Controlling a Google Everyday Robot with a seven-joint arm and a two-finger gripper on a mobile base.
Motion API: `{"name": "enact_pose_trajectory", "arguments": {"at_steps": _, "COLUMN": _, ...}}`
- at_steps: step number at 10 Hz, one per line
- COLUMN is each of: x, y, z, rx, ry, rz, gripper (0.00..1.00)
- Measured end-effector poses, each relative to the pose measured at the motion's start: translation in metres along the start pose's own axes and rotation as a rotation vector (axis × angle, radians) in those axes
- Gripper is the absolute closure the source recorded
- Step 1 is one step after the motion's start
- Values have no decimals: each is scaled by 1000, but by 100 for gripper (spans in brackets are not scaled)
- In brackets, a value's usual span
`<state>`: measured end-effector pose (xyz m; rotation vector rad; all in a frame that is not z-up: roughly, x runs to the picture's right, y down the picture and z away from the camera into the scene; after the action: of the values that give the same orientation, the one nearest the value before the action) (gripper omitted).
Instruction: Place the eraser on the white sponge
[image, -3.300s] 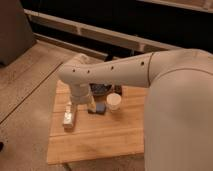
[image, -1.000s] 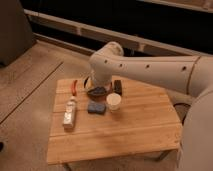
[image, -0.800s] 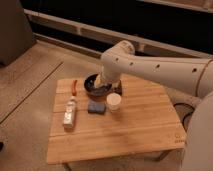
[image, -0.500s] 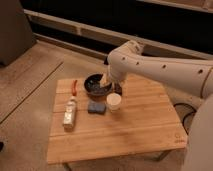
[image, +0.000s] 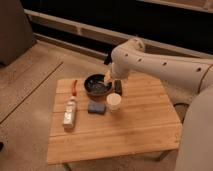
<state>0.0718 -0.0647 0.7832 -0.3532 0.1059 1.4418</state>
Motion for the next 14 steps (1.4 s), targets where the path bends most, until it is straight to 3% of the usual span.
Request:
{"name": "enact_pose_trajectory", "arguments": {"at_steps": 2, "x": -22, "y": -14, "z": 14, "rx": -34, "ry": -62, "rz": -57, "gripper": 35}}
{"name": "enact_pose_trajectory", "arguments": {"at_steps": 5, "x": -48, "y": -48, "z": 39, "rx": -74, "ry": -143, "rz": -30, "gripper": 35}}
{"name": "enact_pose_trajectory", "arguments": {"at_steps": 9, "x": -51, "y": -49, "z": 42, "rx": -81, "ry": -147, "rz": -24, "gripper": 35}}
{"name": "enact_pose_trajectory", "arguments": {"at_steps": 10, "x": -47, "y": -53, "z": 48, "rx": -79, "ry": -127, "rz": -12, "gripper": 35}}
{"name": "enact_pose_trajectory", "arguments": {"at_steps": 11, "x": -39, "y": -58, "z": 63, "rx": -68, "ry": -82, "rz": 12, "gripper": 35}}
{"name": "enact_pose_trajectory", "arguments": {"at_steps": 12, "x": -27, "y": -69, "z": 85, "rx": -39, "ry": -13, "rz": 50, "gripper": 35}}
{"name": "enact_pose_trajectory", "arguments": {"at_steps": 14, "x": -22, "y": -91, "z": 109, "rx": 21, "ry": 70, "rz": 117, "gripper": 35}}
